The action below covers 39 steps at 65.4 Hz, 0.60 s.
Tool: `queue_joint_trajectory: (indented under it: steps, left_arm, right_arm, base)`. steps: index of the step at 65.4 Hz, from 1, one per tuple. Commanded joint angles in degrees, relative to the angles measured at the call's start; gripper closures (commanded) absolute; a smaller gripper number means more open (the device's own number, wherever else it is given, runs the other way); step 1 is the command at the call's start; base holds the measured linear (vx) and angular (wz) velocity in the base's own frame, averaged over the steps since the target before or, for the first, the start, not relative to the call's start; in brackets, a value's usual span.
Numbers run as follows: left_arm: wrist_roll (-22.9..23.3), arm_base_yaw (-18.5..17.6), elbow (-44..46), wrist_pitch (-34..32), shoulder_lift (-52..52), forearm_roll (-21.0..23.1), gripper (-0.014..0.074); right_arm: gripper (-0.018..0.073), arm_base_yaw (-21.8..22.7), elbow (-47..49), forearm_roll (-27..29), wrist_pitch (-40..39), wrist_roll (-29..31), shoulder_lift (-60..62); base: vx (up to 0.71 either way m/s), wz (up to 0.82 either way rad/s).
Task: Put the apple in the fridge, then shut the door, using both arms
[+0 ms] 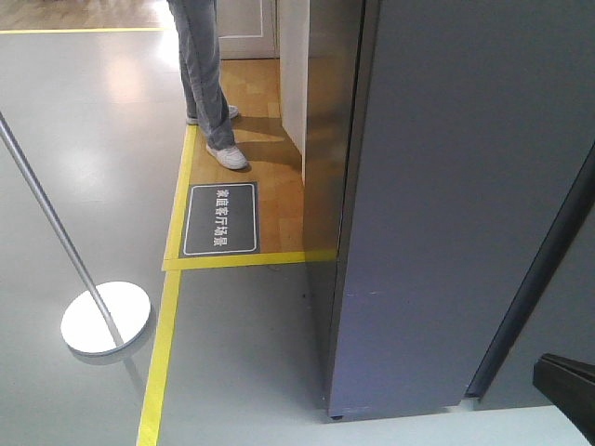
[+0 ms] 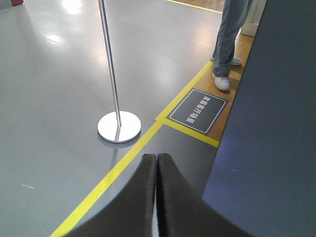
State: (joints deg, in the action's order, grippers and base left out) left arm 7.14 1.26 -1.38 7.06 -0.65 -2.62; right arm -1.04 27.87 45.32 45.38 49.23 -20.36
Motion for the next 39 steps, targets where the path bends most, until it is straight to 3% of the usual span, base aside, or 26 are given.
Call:
queue_joint_trajectory:
  steps: [1, 39]
  left_arm:
    - [0.86, 0.01, 0.94, -4.28, -0.92, -0.05, 0.0603]
    - [0.86, 0.01, 1.00, -4.28, -0.87, -0.04, 0.0603]
  right_arm:
    - [0.0562, 0.00, 1.35, 1.84, -2.55, 0.38, -0.55]
    - [0.0562, 0.00, 1.35, 1.84, -2.55, 0.38, -0.55]
  base:
    - [0.00, 0.00]
    - [0.00, 0.00]
